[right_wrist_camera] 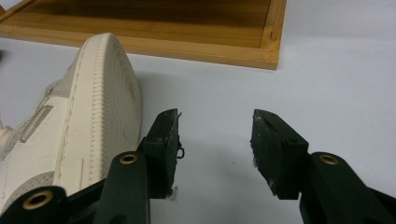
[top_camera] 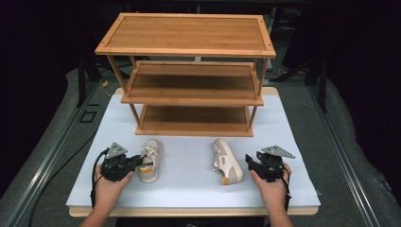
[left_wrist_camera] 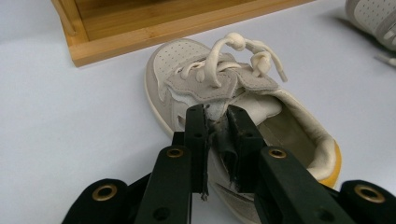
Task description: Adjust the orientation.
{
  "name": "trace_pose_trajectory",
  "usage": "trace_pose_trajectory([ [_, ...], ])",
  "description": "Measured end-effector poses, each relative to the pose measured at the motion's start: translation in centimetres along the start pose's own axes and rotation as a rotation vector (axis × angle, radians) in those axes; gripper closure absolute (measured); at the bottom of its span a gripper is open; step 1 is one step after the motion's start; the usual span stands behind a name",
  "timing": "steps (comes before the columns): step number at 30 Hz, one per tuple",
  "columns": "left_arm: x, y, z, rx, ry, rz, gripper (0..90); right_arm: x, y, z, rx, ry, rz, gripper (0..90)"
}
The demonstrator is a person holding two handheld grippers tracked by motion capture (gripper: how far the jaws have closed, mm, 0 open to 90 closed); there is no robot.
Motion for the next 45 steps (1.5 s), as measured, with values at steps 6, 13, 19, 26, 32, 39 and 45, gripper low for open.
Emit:
trace_pose_trajectory([
  [6, -0.4, -0.9, 0.1, -0.033, -0.013, 0.064, 82.9, 0.0, 0.0, -0.1, -0.001, -0.007, 0.007, 51.9],
  [13, -0.7, -2.4, 0.6, -0.021, -0.020, 0.117, 83.9, -0.2, 0.4, -0.5, -0.004, -0.037, 0.003, 53.1],
  [19, -0.3, -2.9, 0.7, -0.005, -0.022, 0.136, 81.2, -0.4, 0.9, -1.1, -0.037, -0.041, -0.027, 69.2],
  [26, 0.0, -2.2, 0.7, 0.085, -0.053, 0.044, 63.6, -0.7, 1.9, -1.6, -0.117, -0.037, -0.092, 89.8],
  [32, 0.3, -1.8, 0.4, 0.079, -0.063, 0.022, 53.3, -0.8, 3.7, -1.7, -0.171, -0.022, -0.167, 90.0],
  [39, 0.4, -1.3, 0.4, 0.075, -0.070, 0.002, 49.5, -0.6, 4.2, -0.8, -0.163, 0.020, -0.179, 90.0],
  [45, 0.5, -0.9, 0.6, 0.093, -0.063, -0.024, 49.3, -0.6, 2.8, -0.7, -0.136, 0.011, -0.126, 90.0],
])
Point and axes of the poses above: each handheld gripper's, and its own axes: z roughly forward along the jaws, x roughly out of its underside, y roughly to its left, the point moved 1 cm from there along z, roughly forward along the jaws, and after that the axes turned 8 degrees about y, right-handed, at the moved point
